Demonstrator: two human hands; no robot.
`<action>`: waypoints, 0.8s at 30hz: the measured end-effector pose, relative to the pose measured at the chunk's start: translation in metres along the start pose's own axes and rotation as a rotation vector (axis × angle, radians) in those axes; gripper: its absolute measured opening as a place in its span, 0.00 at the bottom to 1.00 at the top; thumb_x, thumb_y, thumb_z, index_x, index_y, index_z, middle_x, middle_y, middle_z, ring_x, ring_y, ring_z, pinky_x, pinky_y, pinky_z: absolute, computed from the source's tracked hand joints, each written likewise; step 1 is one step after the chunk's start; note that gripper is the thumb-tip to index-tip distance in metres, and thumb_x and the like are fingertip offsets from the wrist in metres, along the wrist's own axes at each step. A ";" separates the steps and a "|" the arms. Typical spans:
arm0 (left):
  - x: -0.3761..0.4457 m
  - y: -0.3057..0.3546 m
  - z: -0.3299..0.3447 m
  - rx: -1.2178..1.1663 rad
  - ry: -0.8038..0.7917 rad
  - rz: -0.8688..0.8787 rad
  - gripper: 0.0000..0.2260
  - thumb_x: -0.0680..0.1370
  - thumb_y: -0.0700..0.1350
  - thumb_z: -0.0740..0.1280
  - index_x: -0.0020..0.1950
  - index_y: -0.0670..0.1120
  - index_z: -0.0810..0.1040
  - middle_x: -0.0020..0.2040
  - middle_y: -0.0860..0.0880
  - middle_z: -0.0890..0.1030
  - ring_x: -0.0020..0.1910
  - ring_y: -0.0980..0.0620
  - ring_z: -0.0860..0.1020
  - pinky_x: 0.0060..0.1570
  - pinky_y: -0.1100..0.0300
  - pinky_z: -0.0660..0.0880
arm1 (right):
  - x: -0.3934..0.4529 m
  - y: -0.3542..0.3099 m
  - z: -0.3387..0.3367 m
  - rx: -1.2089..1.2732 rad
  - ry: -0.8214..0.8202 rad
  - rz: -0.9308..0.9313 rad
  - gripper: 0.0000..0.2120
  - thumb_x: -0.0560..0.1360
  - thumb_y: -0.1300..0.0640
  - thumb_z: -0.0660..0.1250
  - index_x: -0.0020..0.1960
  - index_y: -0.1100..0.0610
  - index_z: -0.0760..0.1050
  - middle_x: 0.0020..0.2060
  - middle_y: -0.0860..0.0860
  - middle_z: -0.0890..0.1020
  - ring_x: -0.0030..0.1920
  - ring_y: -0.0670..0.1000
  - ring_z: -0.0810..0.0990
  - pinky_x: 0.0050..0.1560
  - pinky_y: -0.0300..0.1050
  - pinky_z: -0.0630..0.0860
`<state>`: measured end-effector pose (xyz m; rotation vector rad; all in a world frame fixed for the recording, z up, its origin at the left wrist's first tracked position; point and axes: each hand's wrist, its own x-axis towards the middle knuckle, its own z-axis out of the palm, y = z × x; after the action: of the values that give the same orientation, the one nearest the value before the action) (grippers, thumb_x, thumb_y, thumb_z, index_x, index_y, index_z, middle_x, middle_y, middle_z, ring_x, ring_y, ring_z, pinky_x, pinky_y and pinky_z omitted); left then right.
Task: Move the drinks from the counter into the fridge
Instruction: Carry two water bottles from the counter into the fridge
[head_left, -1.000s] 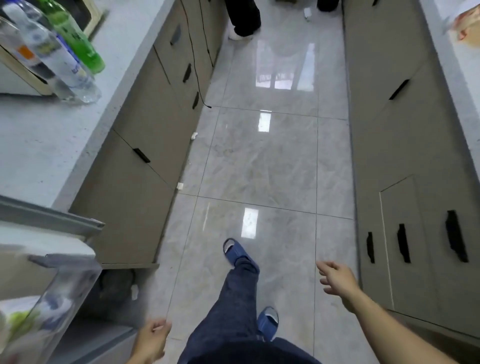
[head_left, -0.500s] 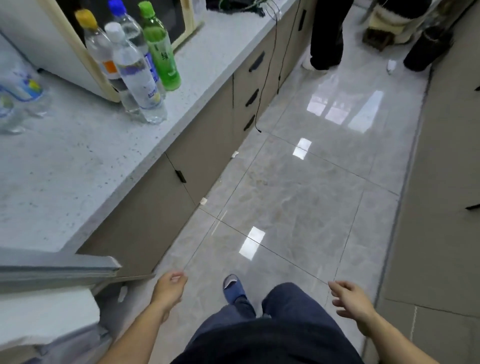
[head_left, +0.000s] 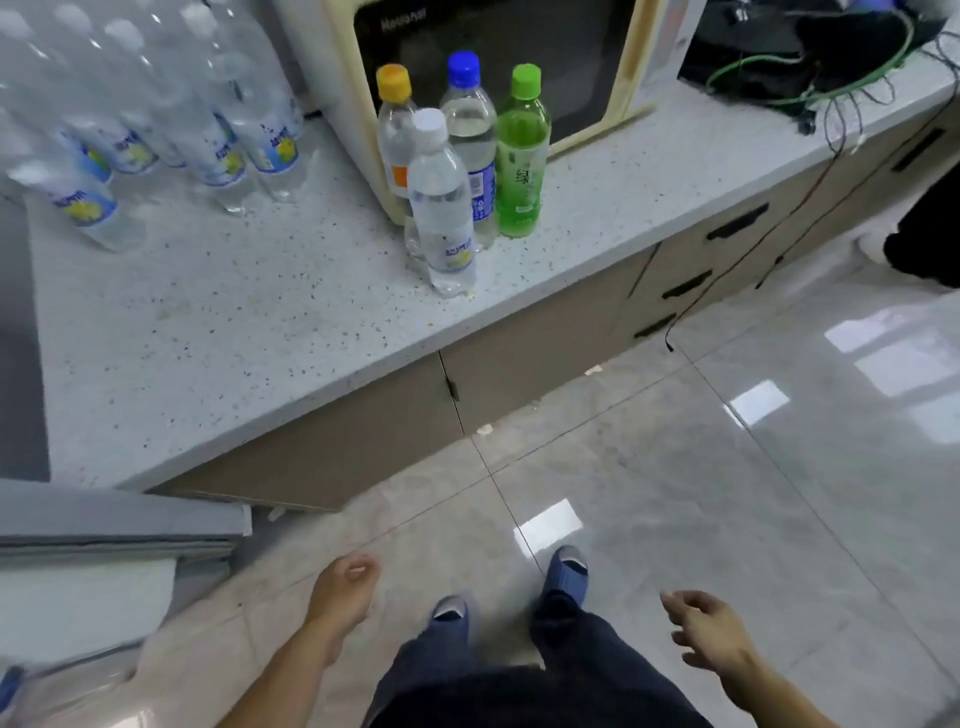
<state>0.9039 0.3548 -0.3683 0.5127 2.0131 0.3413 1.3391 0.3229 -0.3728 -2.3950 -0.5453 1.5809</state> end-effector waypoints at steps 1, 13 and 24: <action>-0.006 -0.004 0.003 -0.021 0.035 -0.040 0.02 0.77 0.49 0.68 0.46 0.52 0.78 0.49 0.49 0.80 0.44 0.49 0.80 0.36 0.58 0.78 | 0.012 -0.018 -0.005 -0.035 -0.022 -0.028 0.11 0.78 0.51 0.69 0.49 0.60 0.78 0.36 0.55 0.76 0.34 0.54 0.72 0.35 0.44 0.69; -0.054 0.001 0.016 -0.452 0.303 -0.174 0.05 0.77 0.48 0.69 0.51 0.48 0.80 0.48 0.46 0.82 0.46 0.45 0.81 0.41 0.53 0.80 | 0.026 -0.227 0.069 -0.287 -0.376 -0.395 0.07 0.77 0.53 0.69 0.54 0.54 0.78 0.46 0.53 0.83 0.44 0.52 0.81 0.42 0.44 0.78; -0.013 0.148 -0.076 -0.684 0.305 0.306 0.05 0.78 0.50 0.68 0.54 0.57 0.79 0.51 0.55 0.84 0.48 0.58 0.83 0.43 0.64 0.79 | -0.105 -0.391 0.207 -0.232 -0.651 -0.873 0.06 0.77 0.55 0.71 0.54 0.51 0.80 0.41 0.54 0.82 0.43 0.51 0.82 0.47 0.46 0.80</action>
<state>0.8737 0.4753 -0.2572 0.3379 1.9359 1.3044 1.0400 0.6293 -0.2194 -1.3100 -1.6724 1.8254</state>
